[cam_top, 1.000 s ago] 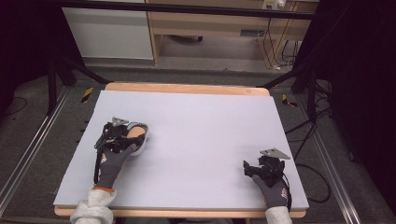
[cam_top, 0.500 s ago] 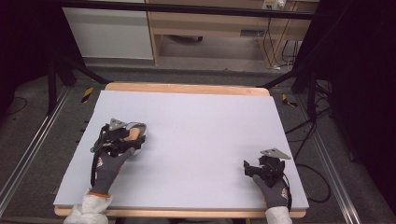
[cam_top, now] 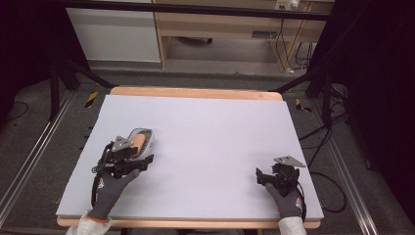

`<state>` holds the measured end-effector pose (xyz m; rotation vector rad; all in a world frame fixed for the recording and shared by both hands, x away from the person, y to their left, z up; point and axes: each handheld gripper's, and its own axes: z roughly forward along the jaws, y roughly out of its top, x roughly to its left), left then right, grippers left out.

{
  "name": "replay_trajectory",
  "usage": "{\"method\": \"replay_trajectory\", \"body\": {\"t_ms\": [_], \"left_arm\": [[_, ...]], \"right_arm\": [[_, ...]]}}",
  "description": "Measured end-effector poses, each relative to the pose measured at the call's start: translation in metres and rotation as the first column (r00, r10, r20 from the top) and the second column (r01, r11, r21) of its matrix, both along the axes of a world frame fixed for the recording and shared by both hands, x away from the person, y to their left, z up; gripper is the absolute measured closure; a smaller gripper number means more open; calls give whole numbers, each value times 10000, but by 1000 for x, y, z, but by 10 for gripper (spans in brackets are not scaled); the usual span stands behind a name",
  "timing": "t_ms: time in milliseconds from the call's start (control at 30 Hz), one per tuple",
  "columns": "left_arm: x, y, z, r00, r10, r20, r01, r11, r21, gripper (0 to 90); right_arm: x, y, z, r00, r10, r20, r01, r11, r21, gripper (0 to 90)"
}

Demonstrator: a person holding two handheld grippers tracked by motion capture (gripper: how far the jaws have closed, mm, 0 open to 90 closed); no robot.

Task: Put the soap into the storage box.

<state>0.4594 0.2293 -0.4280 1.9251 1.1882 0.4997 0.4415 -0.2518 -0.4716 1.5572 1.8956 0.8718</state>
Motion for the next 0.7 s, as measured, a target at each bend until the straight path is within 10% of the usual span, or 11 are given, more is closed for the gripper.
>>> {"method": "replay_trajectory", "body": {"t_ms": [700], "left_arm": [[-25,41,-38,9975,634,-321,-607,9950,797,256]], "right_arm": [[-2,-8,-2,9999,-82,98,82,10000,13,83]]}}
